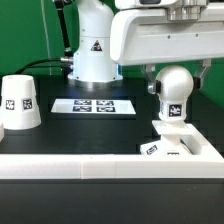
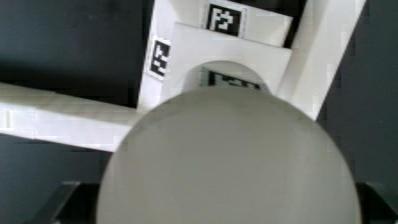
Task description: Assemble lamp
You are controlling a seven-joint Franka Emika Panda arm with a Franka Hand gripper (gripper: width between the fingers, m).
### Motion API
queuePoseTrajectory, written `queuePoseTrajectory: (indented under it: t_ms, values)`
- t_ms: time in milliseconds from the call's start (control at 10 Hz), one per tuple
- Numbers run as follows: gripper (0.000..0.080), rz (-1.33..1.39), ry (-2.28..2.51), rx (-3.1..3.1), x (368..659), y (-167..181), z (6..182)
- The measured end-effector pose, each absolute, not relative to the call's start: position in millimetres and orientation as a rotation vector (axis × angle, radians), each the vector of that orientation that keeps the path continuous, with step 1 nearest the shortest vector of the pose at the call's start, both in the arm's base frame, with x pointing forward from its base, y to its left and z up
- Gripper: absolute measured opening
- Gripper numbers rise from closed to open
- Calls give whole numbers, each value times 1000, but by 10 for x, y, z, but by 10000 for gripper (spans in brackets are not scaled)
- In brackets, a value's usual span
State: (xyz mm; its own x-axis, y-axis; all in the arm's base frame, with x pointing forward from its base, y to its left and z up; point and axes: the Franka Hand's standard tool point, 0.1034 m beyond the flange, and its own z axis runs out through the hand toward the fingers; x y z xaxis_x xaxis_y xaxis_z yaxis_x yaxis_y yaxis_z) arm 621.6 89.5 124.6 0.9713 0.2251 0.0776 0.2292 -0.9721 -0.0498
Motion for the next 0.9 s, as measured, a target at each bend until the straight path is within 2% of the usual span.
queuePoseTrajectory:
  t_ms: [200,500,900]
  values:
    - [576,-109,-310,-3065,6216,896,1246]
    - [577,-83,279,-3046,6194,913,1245]
    - [578,-48,834,-2943,6187,872,1242]
